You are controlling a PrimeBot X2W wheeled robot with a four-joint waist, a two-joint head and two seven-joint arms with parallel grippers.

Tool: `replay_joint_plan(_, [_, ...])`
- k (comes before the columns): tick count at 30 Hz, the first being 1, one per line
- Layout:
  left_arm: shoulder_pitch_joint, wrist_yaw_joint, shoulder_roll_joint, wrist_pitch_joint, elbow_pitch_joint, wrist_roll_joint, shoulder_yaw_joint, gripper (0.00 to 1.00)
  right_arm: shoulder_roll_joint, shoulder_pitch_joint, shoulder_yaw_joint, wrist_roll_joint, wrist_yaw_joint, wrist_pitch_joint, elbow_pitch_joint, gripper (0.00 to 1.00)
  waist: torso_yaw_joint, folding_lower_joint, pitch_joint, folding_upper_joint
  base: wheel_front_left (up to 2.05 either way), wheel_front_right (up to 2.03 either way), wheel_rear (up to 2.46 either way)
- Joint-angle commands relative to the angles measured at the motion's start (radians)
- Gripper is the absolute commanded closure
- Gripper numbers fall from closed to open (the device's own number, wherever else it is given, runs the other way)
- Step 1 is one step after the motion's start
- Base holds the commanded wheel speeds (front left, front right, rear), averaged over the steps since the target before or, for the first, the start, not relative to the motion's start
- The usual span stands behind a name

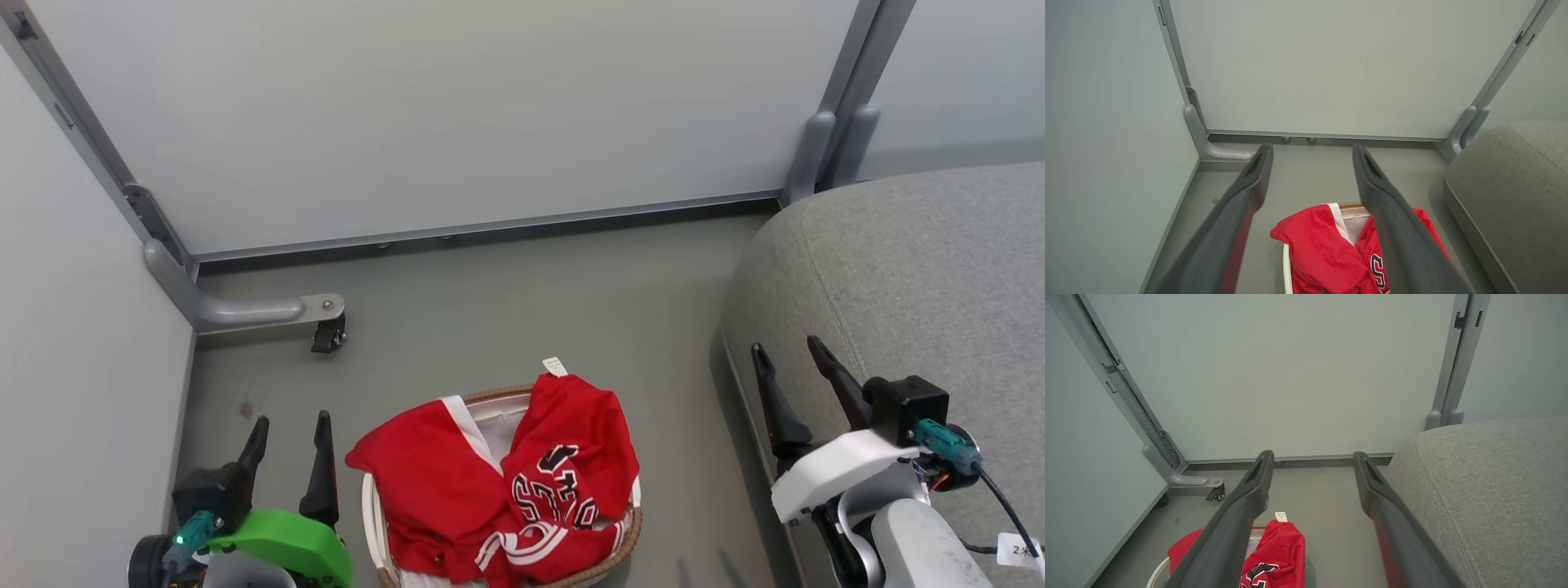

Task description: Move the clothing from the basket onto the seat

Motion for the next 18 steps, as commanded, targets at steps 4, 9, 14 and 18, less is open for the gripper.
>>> replay_joint_plan(4, [-0.034,-0.019,-0.008,-0.014,0.032,0.042,0.010,0.00,0.006,-0.045,-0.007,-0.046,0.000,-0.016,-0.015,0.00,-0.013,0.0000,0.051,0.0000,0.00,0.00,0.00])
replay_joint_plan(9, [-0.091,-0.054,-0.017,-0.024,0.064,0.069,0.010,0.00,0.017,-0.090,-0.003,-0.098,0.000,-0.026,-0.043,0.00,-0.033,0.0000,0.135,0.0000,0.00,0.00,0.00])
replay_joint_plan(14, [-0.173,-0.079,-0.015,-0.034,0.078,0.102,-0.026,0.00,0.023,-0.141,-0.011,-0.161,0.000,-0.036,-0.073,0.00,-0.051,0.0000,0.232,0.0000,0.00,0.00,0.00])
replay_joint_plan(18, [-0.242,-0.087,-0.003,-0.042,0.104,0.125,-0.070,0.00,0.028,-0.186,-0.013,-0.217,0.000,-0.043,-0.102,0.00,-0.068,0.0000,0.316,0.0000,0.00,0.00,0.00])
